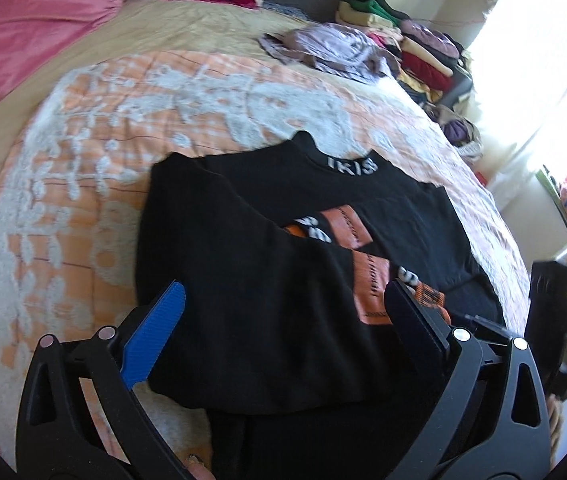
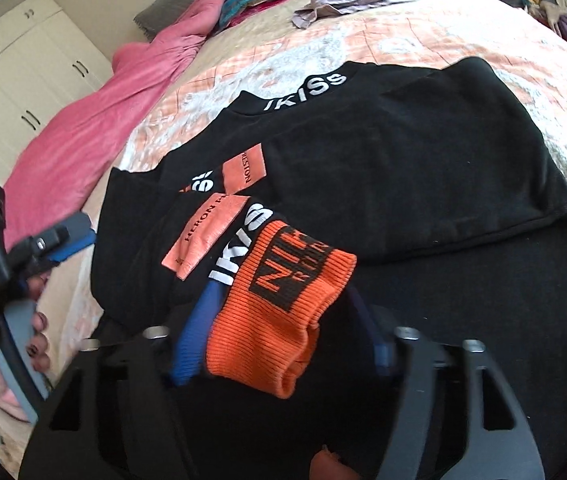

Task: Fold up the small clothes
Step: 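Carry the cuff across the sweatshirt body with the left tool and release, then grasp the orange cuff with the right tool and straighten it on the body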

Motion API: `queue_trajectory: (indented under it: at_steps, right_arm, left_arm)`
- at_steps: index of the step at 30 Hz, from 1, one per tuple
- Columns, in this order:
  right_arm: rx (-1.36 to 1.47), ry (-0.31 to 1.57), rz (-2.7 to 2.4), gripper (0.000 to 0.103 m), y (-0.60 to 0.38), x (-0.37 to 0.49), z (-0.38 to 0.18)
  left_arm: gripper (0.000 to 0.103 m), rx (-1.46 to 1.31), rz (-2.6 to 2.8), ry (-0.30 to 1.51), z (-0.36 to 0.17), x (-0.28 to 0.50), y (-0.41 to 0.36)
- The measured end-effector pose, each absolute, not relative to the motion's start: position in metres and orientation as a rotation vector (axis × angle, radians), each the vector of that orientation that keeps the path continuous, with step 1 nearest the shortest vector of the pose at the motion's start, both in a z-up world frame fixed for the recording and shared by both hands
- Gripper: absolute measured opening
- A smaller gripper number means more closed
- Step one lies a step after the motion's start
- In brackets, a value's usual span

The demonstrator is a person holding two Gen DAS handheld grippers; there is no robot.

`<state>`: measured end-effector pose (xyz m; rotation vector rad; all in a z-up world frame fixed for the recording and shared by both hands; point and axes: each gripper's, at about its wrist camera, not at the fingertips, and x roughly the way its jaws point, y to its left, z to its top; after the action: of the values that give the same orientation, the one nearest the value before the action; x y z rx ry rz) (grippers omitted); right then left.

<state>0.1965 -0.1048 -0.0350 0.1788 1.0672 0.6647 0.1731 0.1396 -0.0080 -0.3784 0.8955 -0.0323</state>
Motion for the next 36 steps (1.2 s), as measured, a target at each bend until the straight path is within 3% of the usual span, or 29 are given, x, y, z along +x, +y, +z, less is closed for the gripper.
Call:
queue_trajectory:
  at_steps: [1,3,4,16,26,29,33,36]
  right_arm:
    - [0.171,1.05,0.659,0.025,-0.104,0.196,-0.035]
    - [0.151,1.023,0.657,0.011,-0.102,0.194,-0.033]
    - [0.138,1.001,0.663,0.009,-0.102,0.193,-0.028]
    - [-0.094,0.662,0.703,0.007,-0.095,0.209,0.067]
    - [-0.152,0.628,0.55,0.007,-0.127,0.238,0.049]
    - [-0.17,0.652,0.526,0.007,-0.127,0.238,0.037]
    - [-0.176,0.674,0.504,0.007,-0.13,0.241,0.028]
    - [-0.169,0.687,0.5,0.007,-0.132,0.241,0.025]
  left_arm:
    - [0.093,-0.383,-0.026,0.894,-0.007,0.173,0.142]
    - [0.093,-0.388,-0.008,0.888,-0.006,0.172,0.149]
    - [0.093,-0.387,0.0,0.886,-0.006,0.173,0.15]
    - [0.093,-0.424,0.016,0.82,0.01,0.169,0.174]
    - [0.093,-0.379,0.054,0.791,0.006,0.183,0.17]
    - [0.082,-0.348,0.055,0.802,-0.002,0.192,0.16]
    - [0.056,-0.332,0.04,0.814,-0.009,0.2,0.149]
    - [0.046,-0.329,0.017,0.827,-0.014,0.203,0.143]
